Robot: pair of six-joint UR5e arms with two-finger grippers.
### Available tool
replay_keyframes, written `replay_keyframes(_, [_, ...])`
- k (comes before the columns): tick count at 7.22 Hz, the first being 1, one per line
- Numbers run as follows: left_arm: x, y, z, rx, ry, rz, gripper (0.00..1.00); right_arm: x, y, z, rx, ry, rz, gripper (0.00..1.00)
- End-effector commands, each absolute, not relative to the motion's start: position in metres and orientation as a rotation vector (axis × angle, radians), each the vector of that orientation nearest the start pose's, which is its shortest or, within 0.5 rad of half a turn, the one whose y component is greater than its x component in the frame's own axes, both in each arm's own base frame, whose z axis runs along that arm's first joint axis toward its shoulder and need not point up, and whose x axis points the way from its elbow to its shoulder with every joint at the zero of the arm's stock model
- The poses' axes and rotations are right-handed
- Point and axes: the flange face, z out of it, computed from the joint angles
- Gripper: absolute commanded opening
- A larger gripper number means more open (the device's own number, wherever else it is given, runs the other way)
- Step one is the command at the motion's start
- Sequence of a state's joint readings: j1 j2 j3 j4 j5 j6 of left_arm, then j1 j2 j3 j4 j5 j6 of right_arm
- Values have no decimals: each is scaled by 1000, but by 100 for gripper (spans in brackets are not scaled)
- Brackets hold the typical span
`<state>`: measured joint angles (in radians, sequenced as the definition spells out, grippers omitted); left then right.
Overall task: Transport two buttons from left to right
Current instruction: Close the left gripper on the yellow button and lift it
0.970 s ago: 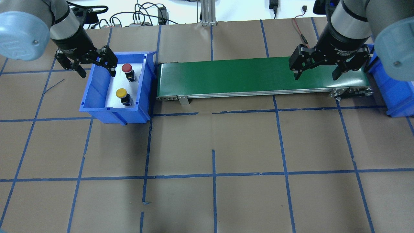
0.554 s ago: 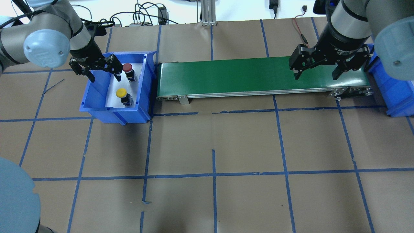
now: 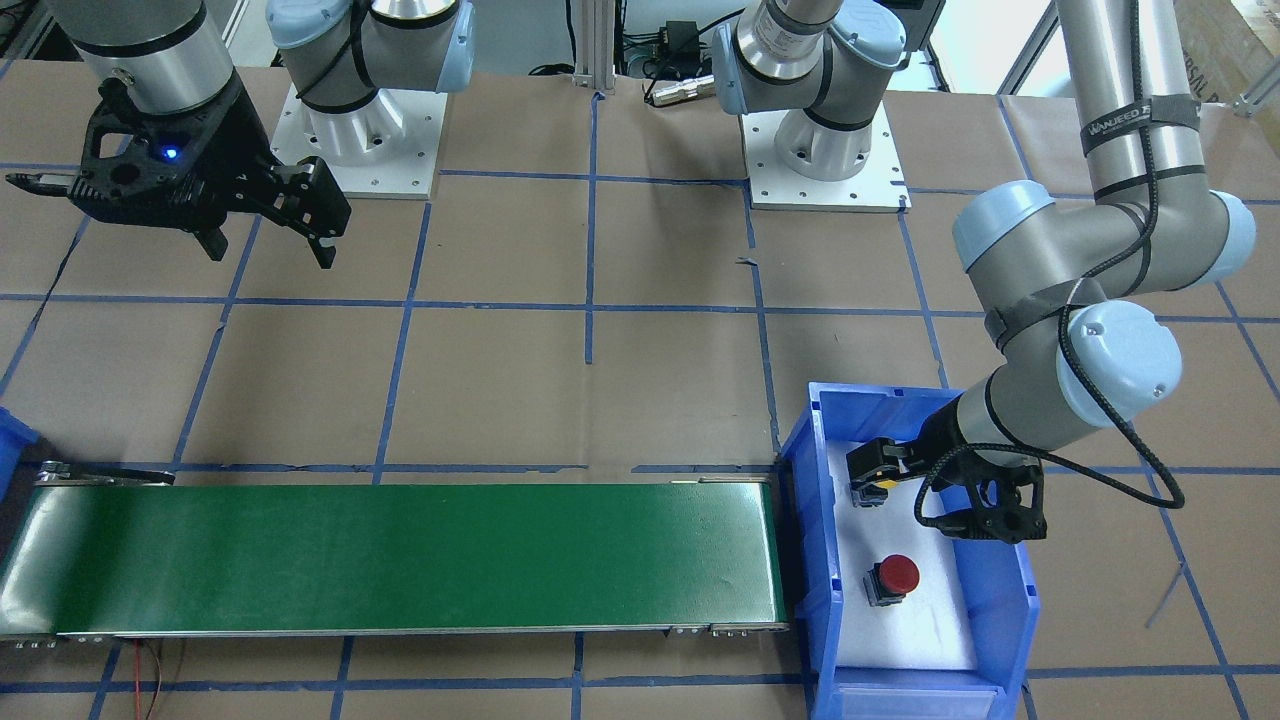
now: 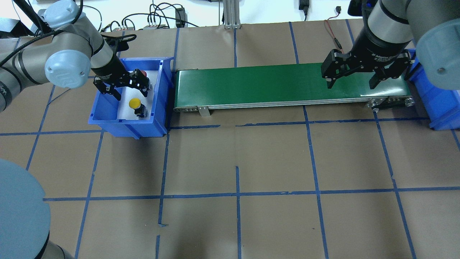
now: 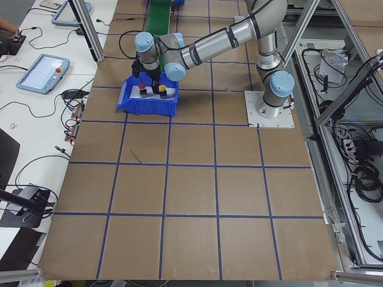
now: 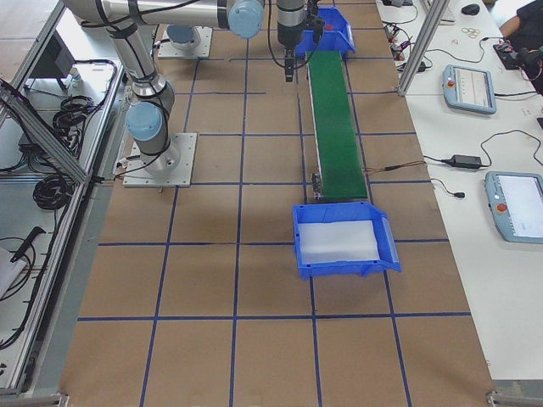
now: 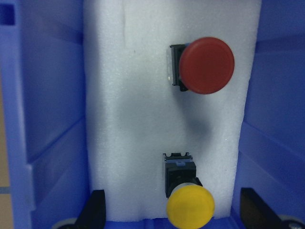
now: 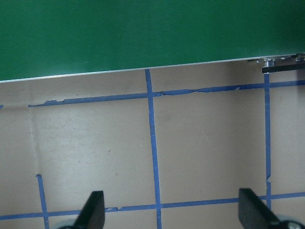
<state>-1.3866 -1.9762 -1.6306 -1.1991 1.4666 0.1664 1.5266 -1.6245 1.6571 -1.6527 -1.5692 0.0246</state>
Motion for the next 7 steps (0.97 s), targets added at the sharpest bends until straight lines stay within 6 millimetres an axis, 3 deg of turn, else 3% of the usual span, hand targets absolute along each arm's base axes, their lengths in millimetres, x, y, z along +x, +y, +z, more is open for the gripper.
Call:
replay_keyframes(1, [-32, -613, 250, -47, 3263, 150, 99, 113, -479, 479, 106, 3138, -75, 100])
replay_keyframes(2, [-32, -612, 247, -58, 3263, 160, 89, 113, -479, 480, 106, 3138, -77, 100])
replay_keyframes(4, [-32, -612, 243, -51, 3262, 170, 50, 113, -479, 479, 106, 3138, -75, 100])
replay_keyframes(7, [-29, -616, 255, -53, 3247, 141, 25, 112, -478, 480, 108, 3138, -77, 100])
